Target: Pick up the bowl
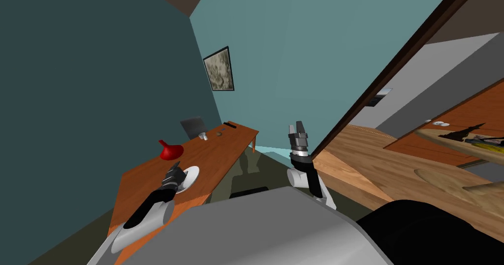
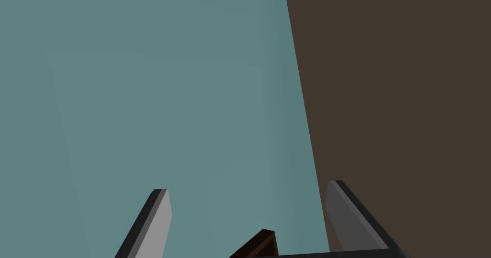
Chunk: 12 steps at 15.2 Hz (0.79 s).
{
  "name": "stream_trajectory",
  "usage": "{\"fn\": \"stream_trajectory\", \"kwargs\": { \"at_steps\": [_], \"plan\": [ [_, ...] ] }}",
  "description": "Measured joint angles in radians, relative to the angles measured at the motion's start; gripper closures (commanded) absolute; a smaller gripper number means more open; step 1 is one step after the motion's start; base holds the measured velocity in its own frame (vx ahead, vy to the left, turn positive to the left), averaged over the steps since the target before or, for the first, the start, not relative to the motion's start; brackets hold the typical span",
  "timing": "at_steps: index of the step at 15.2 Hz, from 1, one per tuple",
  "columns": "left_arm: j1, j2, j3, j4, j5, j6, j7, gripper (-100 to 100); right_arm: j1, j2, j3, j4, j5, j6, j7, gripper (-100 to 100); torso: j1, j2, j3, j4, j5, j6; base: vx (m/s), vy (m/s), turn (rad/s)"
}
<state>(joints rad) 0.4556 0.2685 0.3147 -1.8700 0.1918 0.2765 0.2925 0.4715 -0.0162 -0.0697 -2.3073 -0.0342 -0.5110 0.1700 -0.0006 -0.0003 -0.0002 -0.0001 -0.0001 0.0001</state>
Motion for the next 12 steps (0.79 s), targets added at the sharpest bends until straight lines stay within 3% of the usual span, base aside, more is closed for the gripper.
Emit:
{"fn": "stream_trajectory", "kwargs": {
  "at_steps": [4, 6, 12],
  "plan": [
    [-0.003, -0.003, 0.030, 0.012, 0.016, 0.090, 0.010, -100, 0.000, 0.000, 0.000, 0.000, 0.000, 0.000, 0.000, 0, 0.000, 0.000, 0.000, 0.000, 0.000, 0.000, 0.006, -0.009, -0.096],
    [-0.007, -0.008, 0.045, 0.052, 0.026, 0.122, 0.014, -100, 0.000, 0.000, 0.000, 0.000, 0.000, 0.000, 0.000, 0, 0.000, 0.000, 0.000, 0.000, 0.000, 0.000, 0.008, -0.008, -0.067],
    [-0.011, -0.002, 0.089, 0.106, 0.061, 0.225, 0.031, -100, 0.000, 0.000, 0.000, 0.000, 0.000, 0.000, 0.000, 0, 0.000, 0.000, 0.000, 0.000, 0.000, 0.000, 0.010, -0.009, -0.088]
  ]
}}
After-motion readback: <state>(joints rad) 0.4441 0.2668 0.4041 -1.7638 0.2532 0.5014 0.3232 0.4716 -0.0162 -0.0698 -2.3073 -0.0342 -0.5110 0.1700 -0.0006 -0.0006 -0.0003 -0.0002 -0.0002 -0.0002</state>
